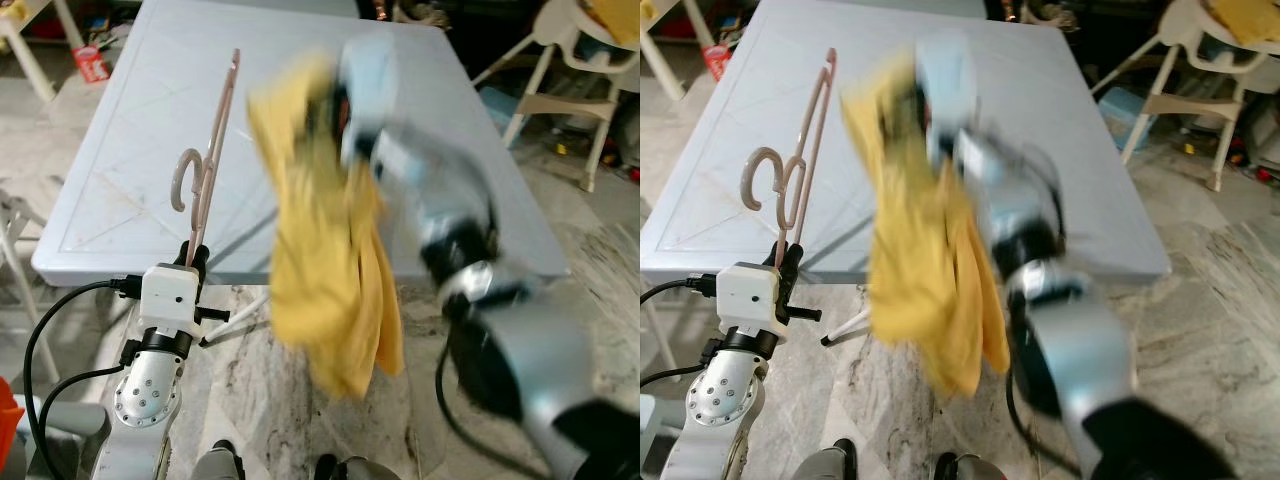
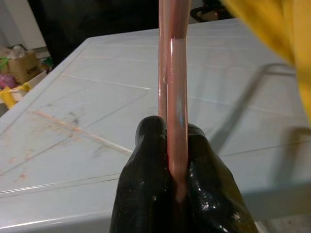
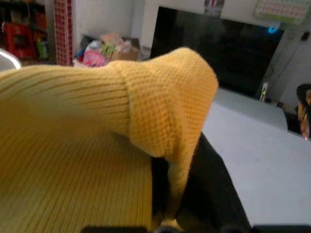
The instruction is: Hang hanger
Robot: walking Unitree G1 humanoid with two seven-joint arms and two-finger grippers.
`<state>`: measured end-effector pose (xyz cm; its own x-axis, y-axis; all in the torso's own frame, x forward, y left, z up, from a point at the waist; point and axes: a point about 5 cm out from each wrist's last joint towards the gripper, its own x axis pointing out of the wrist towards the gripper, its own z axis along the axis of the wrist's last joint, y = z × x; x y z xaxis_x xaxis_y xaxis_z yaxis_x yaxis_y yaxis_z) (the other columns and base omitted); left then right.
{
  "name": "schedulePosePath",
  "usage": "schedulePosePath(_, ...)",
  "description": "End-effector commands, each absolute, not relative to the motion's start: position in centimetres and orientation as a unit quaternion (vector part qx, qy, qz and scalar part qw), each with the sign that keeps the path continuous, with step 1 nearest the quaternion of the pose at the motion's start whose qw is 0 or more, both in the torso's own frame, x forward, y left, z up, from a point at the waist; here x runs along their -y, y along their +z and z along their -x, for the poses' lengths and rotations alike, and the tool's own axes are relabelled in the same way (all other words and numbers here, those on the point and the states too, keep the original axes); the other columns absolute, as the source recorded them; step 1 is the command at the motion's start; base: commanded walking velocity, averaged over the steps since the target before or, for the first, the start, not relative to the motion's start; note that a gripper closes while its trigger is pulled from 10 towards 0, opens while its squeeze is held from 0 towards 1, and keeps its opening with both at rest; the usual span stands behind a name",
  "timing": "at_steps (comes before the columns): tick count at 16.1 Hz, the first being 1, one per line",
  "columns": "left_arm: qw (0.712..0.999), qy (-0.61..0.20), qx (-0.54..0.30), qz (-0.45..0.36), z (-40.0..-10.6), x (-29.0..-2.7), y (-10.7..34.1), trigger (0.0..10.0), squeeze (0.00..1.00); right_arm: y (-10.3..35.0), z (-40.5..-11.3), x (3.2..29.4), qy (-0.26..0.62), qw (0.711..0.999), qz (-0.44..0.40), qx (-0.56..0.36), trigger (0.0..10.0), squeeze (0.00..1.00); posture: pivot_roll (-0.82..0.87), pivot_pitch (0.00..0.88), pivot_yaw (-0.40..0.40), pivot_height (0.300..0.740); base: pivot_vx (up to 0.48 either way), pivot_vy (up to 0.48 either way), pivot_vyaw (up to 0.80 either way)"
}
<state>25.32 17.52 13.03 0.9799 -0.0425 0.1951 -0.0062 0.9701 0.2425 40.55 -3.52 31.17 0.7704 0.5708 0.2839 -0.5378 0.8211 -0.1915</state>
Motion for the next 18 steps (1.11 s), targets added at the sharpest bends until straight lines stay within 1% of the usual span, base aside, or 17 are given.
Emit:
schedulePosePath(1,0.987,-0.008,0.105,-0.122,-25.1,-17.4,13.3,10.0,0.00,32.1,-41.1,4.4,0.270,0.949,0.038,0.158,10.0,0.00,0.20,0.162,-0.134,0.740,0.000,0.000,0.00)
schedulePosePath(3,0.987,-0.001,0.107,-0.123,-25.0,-17.5,13.3,10.0,0.00,33.6,-41.5,4.9,0.244,0.957,0.042,0.149,10.0,0.00,0.22,0.163,-0.140,0.740,0.000,0.000,0.00)
schedulePosePath(4,0.986,0.009,0.111,-0.125,-24.9,-17.8,13.4,10.0,0.00,36.0,-41.7,6.4,0.163,0.964,0.073,0.196,10.0,0.00,0.23,0.165,-0.142,0.740,0.000,0.000,0.00)
schedulePosePath(5,0.985,0.023,0.116,-0.130,-24.7,-18.1,13.6,10.0,0.00,39.2,-41.2,8.3,0.062,0.951,0.115,0.279,10.0,0.00,0.24,0.166,-0.142,0.740,0.000,0.000,0.00)
schedulePosePath(6,0.984,0.026,0.116,-0.131,-24.6,-18.2,13.6,10.0,0.00,40.5,-40.9,9.0,0.031,0.943,0.122,0.307,10.0,0.00,0.25,0.168,-0.141,0.740,0.000,0.000,0.00)
schedulePosePath(7,0.983,0.035,0.117,-0.134,-24.4,-18.4,13.7,10.0,0.00,42.2,-40.4,9.9,0.002,0.934,0.119,0.337,10.0,0.00,0.25,0.168,-0.138,0.740,0.000,0.000,0.00)
schedulePosePath(8,0.984,0.035,0.116,-0.134,-24.4,-18.5,13.7,10.0,0.00,43.2,-40.0,10.3,-0.010,0.926,0.125,0.357,10.0,0.00,0.26,0.169,-0.137,0.740,0.000,0.000,0.00)
schedulePosePath(10,0.983,0.036,0.116,-0.136,-24.4,-18.5,13.7,10.0,0.00,43.8,-39.8,10.8,-0.008,0.920,0.127,0.370,10.0,0.00,0.26,0.169,-0.135,0.740,0.000,0.000,0.00)
schedulePosePath(11,0.983,0.036,0.116,-0.136,-24.4,-18.5,13.7,10.0,0.00,43.0,-40.1,10.9,-0.010,0.921,0.138,0.363,10.0,0.00,0.26,0.170,-0.135,0.740,0.000,0.000,0.00)
schedulePosePath(13,0.983,0.038,0.114,-0.136,-24.3,-18.4,13.6,10.0,0.00,38.4,-41.3,10.6,0.034,0.942,0.134,0.305,10.0,0.00,0.26,0.173,-0.136,0.740,0.000,0.000,0.00)
schedulePosePath(14,0.984,0.038,0.113,-0.135,-24.2,-18.4,13.6,10.0,0.00,37.3,-41.5,10.5,0.046,0.947,0.133,0.290,10.0,0.00,0.26,0.173,-0.136,0.740,0.000,0.000,0.00)
schedulePosePath(15,0.984,0.038,0.112,-0.134,-24.1,-18.3,13.5,10.0,0.00,33.6,-42.0,10.3,0.085,0.958,0.139,0.237,10.0,0.00,0.26,0.178,-0.140,0.740,0.000,0.000,0.00)
schedulePosePath(16,0.984,0.038,0.110,-0.132,-24.1,-18.3,13.5,10.0,0.00,29.0,-42.1,9.9,0.147,0.964,0.136,0.173,10.0,0.00,0.26,0.178,-0.140,0.740,0.000,0.000,0.00)
schedulePosePath(17,0.985,0.037,0.109,-0.131,-24.1,-18.2,13.4,10.0,0.00,25.8,-41.8,9.9,0.184,0.964,0.135,0.136,10.0,0.00,0.25,0.179,-0.138,0.740,0.000,0.000,0.00)
schedulePosePath(18,0.985,0.036,0.108,-0.129,-24.2,-18.2,13.3,10.0,0.00,23.6,-41.4,10.2,0.209,0.965,0.122,0.103,10.0,1.00,0.24,0.177,-0.140,0.740,0.000,0.000,0.00)
